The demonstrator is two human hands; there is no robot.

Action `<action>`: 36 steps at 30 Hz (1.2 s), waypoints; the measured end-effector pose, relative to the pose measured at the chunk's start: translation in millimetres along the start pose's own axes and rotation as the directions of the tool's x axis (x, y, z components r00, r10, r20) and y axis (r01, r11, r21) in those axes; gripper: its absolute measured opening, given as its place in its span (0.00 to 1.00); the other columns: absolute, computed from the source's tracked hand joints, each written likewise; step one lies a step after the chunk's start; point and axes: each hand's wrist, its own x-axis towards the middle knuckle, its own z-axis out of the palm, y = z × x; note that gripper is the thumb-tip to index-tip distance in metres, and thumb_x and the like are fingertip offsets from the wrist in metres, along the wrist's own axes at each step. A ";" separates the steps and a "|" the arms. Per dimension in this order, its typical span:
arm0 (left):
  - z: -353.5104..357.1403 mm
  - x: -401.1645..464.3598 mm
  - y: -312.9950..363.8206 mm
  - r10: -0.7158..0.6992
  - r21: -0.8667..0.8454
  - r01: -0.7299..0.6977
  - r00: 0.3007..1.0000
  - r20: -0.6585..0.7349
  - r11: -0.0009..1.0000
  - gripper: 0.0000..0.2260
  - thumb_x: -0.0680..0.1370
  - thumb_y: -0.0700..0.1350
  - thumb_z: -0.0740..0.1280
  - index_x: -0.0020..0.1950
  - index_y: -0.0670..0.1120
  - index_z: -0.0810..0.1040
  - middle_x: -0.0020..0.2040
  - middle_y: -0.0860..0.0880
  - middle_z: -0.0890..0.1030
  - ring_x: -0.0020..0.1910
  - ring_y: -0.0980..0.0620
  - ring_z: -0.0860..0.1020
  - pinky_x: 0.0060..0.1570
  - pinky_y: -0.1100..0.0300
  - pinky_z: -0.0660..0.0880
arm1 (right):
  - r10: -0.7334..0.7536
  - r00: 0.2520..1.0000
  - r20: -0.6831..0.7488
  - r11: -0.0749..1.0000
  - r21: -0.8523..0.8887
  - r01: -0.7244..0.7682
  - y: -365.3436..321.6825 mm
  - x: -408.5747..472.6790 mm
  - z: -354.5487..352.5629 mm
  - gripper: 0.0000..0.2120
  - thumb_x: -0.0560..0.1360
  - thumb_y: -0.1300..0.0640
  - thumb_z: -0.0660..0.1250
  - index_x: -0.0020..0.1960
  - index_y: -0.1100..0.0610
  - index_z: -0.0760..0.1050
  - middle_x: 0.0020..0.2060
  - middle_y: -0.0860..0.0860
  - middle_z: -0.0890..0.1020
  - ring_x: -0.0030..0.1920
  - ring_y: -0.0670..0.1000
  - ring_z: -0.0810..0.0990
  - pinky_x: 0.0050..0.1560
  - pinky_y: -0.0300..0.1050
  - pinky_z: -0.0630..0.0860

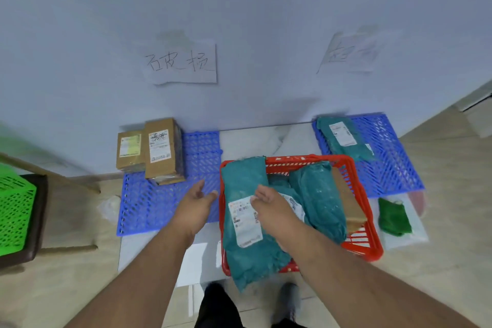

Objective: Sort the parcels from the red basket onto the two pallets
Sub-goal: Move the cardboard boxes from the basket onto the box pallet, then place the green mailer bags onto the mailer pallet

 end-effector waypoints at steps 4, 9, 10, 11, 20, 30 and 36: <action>45.4 -36.8 -18.6 -0.051 -0.036 0.050 0.999 -0.010 0.998 0.18 0.84 0.43 0.68 0.74 0.47 0.73 0.68 0.51 0.79 0.63 0.63 0.81 0.54 0.71 0.72 | 0.043 0.999 0.009 0.999 -0.010 -0.043 35.1 -21.1 -50.9 0.15 0.82 0.54 0.62 0.67 0.52 0.77 0.56 0.42 0.84 0.54 0.50 0.84 0.47 0.42 0.76; 74.2 -59.4 -32.7 -0.083 -0.051 0.081 0.996 -0.042 0.995 0.09 0.83 0.40 0.67 0.53 0.53 0.82 0.51 0.58 0.86 0.46 0.60 0.86 0.41 0.63 0.78 | 0.090 0.996 0.001 0.996 -0.023 -0.090 51.2 -24.9 -74.9 0.15 0.81 0.53 0.62 0.65 0.55 0.77 0.53 0.57 0.82 0.42 0.49 0.80 0.44 0.45 0.75; 75.0 -63.4 -31.0 -0.087 -0.052 0.085 0.996 -0.035 0.995 0.08 0.83 0.41 0.67 0.56 0.52 0.83 0.53 0.55 0.87 0.51 0.54 0.86 0.44 0.59 0.79 | 0.098 0.995 0.008 0.995 -0.030 -0.098 51.0 -23.2 -75.2 0.17 0.82 0.52 0.62 0.68 0.54 0.76 0.53 0.52 0.82 0.42 0.46 0.78 0.43 0.44 0.73; 75.2 -64.7 -30.3 -0.088 -0.053 0.086 0.996 -0.034 0.995 0.09 0.84 0.42 0.66 0.59 0.52 0.83 0.54 0.55 0.87 0.53 0.51 0.86 0.45 0.57 0.79 | 0.103 0.995 0.008 0.994 -0.034 -0.103 49.8 -20.0 -74.6 0.19 0.83 0.52 0.61 0.72 0.53 0.73 0.53 0.48 0.80 0.44 0.44 0.78 0.43 0.44 0.73; 80.8 -13.7 -44.2 -0.158 0.019 0.158 0.987 -0.003 0.987 0.11 0.83 0.40 0.66 0.64 0.47 0.81 0.59 0.47 0.86 0.56 0.44 0.84 0.61 0.46 0.79 | 0.181 0.983 0.030 0.978 -0.111 -0.176 40.4 33.3 -57.1 0.18 0.82 0.52 0.60 0.71 0.52 0.75 0.58 0.49 0.83 0.50 0.49 0.82 0.45 0.44 0.79; 81.7 10.7 -46.3 -0.225 -0.102 0.234 0.970 0.095 0.967 0.11 0.83 0.37 0.65 0.55 0.48 0.86 0.49 0.50 0.90 0.45 0.49 0.88 0.43 0.56 0.78 | 0.174 0.982 0.073 0.985 -0.007 -0.174 37.0 63.2 -34.8 0.07 0.80 0.55 0.66 0.51 0.47 0.82 0.48 0.46 0.88 0.45 0.48 0.84 0.42 0.43 0.78; 85.9 -4.6 -29.7 -0.145 -0.202 0.163 0.984 0.100 0.966 0.17 0.80 0.32 0.66 0.59 0.51 0.85 0.53 0.49 0.89 0.49 0.49 0.88 0.46 0.57 0.81 | 0.119 0.989 0.085 0.991 0.050 -0.123 24.8 56.8 -50.1 0.12 0.81 0.58 0.67 0.62 0.52 0.84 0.54 0.49 0.89 0.55 0.53 0.88 0.62 0.57 0.83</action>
